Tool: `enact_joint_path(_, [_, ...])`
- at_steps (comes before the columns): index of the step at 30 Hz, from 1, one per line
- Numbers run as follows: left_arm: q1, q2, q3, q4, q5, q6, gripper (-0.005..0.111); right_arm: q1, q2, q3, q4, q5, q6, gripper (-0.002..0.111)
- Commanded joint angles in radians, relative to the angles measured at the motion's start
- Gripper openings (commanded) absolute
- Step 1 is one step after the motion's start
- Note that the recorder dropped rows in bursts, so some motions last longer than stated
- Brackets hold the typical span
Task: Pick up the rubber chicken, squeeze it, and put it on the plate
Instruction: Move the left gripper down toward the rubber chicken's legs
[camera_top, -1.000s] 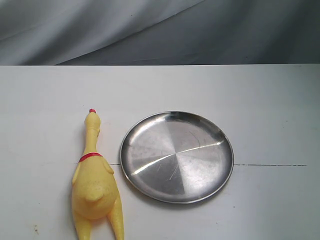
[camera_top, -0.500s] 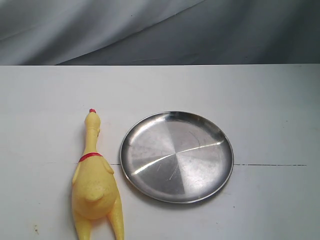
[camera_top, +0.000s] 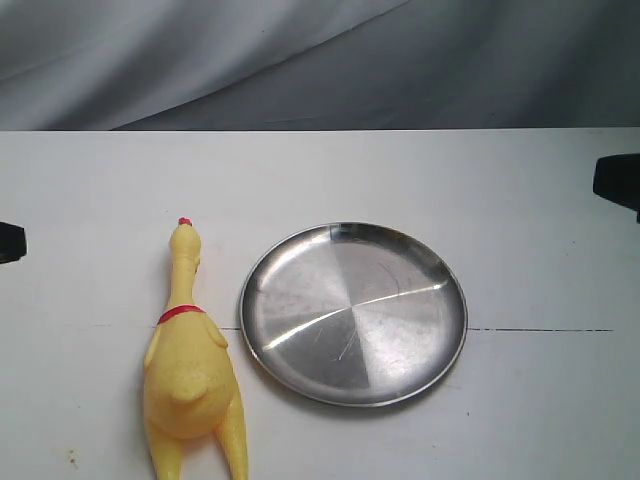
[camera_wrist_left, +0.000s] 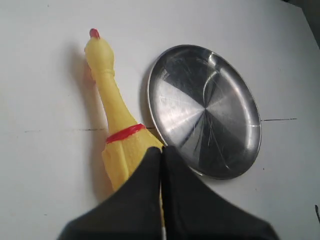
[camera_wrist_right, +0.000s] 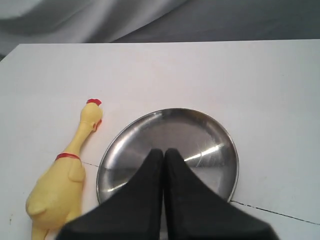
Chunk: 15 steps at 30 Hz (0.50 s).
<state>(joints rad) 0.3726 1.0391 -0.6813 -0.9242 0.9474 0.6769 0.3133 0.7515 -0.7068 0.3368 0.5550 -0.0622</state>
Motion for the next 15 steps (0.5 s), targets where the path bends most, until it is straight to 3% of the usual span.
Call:
enact_joint_path(1, [-0.005, 0.043, -0.005, -0.017, 0.009, 0.012, 0.0, 0.003, 0.001, -0.006, 0.008, -0.001, -0.005, 0.0])
enact_joint_path(6, [-0.005, 0.045, -0.005, -0.043, -0.086, 0.012, 0.0, 0.003, 0.001, -0.006, 0.016, -0.032, -0.005, 0.0])
enact_joint_path(15, [-0.005, 0.045, -0.005, -0.169, -0.102, 0.012, 0.0, 0.003, 0.001, -0.006, 0.029, -0.03, -0.005, 0.0])
